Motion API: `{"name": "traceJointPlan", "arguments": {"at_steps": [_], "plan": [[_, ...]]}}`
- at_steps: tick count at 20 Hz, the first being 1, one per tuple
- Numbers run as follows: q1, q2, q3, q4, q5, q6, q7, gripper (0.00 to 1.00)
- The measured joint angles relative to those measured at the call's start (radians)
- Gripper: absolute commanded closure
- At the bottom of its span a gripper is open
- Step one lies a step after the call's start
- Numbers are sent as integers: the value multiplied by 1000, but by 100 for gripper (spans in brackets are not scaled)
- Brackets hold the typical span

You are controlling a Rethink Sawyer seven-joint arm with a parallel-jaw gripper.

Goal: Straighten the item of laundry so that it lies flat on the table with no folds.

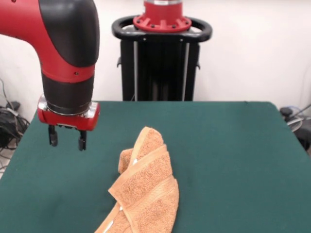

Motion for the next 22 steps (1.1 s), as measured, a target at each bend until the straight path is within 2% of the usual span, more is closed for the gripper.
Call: {"name": "traceJointPlan", "arguments": {"at_steps": [22], "plan": [[-105,1,169,54,59,-106,0,0]]}}
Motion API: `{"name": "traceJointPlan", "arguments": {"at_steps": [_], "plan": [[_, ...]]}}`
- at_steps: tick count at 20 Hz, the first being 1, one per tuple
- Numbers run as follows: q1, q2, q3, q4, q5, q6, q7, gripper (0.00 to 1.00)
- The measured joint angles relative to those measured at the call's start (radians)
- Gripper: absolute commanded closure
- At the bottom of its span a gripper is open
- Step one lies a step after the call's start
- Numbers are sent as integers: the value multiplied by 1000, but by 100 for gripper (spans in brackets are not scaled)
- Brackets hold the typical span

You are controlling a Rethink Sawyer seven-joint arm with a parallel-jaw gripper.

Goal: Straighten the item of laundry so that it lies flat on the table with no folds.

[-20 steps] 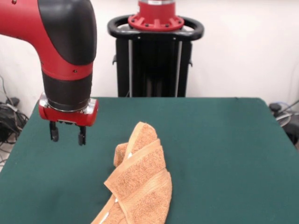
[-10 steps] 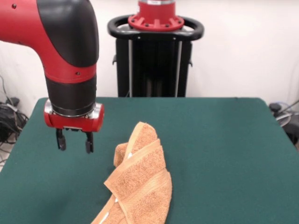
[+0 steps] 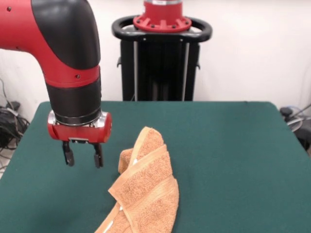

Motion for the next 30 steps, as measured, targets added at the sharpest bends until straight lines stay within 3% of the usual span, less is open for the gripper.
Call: {"name": "traceJointPlan", "arguments": {"at_steps": [11,30], "plan": [[-52,12,85,52,22,-62,0,0],[-52,125,90,26,15,-127,0,0]]}}
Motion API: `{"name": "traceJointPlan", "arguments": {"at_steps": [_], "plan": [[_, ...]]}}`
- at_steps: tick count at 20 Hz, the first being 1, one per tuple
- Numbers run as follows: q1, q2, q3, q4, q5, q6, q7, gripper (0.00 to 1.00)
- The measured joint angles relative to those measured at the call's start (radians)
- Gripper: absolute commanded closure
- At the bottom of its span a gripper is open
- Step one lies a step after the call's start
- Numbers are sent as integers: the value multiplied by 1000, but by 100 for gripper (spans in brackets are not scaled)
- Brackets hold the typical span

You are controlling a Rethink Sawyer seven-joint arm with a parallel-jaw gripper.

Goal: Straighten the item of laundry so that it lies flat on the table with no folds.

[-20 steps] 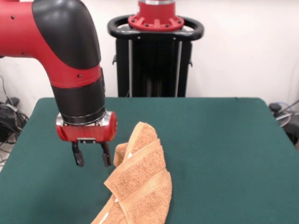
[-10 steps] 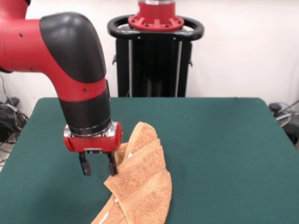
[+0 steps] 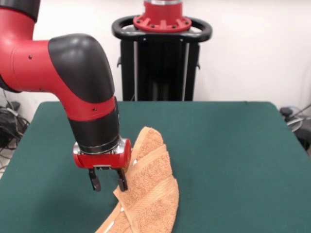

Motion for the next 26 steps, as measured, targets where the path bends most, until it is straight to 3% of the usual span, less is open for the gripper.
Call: {"name": "traceJointPlan", "arguments": {"at_steps": [26], "plan": [[55,14,0,-59,-12,0,0,0]]}}
